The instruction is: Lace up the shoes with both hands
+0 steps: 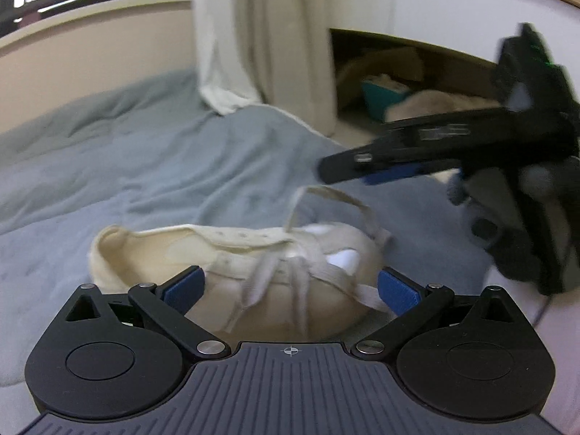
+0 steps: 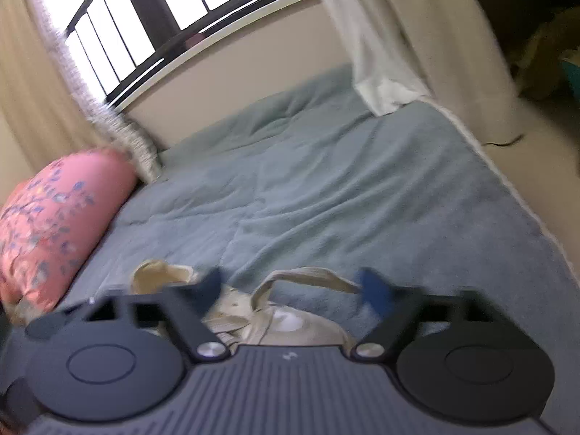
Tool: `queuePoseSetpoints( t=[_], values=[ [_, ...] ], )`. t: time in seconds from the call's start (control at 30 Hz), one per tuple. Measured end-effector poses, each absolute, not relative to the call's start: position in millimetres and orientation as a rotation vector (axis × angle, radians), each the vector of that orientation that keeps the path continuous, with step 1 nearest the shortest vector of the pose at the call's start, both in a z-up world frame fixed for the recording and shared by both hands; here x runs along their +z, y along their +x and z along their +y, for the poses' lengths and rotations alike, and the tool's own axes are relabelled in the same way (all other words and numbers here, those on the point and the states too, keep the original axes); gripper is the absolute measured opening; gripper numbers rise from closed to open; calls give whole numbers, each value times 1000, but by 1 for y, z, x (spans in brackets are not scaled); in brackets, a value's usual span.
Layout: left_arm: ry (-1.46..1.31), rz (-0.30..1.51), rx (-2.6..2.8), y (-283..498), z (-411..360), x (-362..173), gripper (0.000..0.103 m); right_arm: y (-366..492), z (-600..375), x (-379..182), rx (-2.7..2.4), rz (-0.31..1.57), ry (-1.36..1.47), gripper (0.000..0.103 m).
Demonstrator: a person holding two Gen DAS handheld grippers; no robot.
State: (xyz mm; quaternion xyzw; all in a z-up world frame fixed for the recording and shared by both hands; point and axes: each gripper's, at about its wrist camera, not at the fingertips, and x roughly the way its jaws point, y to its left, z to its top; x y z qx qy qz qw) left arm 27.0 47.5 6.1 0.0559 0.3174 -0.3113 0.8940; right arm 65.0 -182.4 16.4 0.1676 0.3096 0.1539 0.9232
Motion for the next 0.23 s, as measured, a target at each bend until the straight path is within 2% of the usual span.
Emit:
queuePoseSetpoints(
  t=[0.1,0.13,0.2,0.23],
  values=[
    [79,681,-653,28,51,4,102,64,-185,16,378,634,345,41],
    [49,685,-634,30,55,4,99,63,-182,16,406,637,328,41],
    [-32,706,-611,36,66,4,93,61,-171,17,419,635,248,42],
    [-66,712,-600,39,70,4,82,61,-171,17,419,635,248,46]
  ],
)
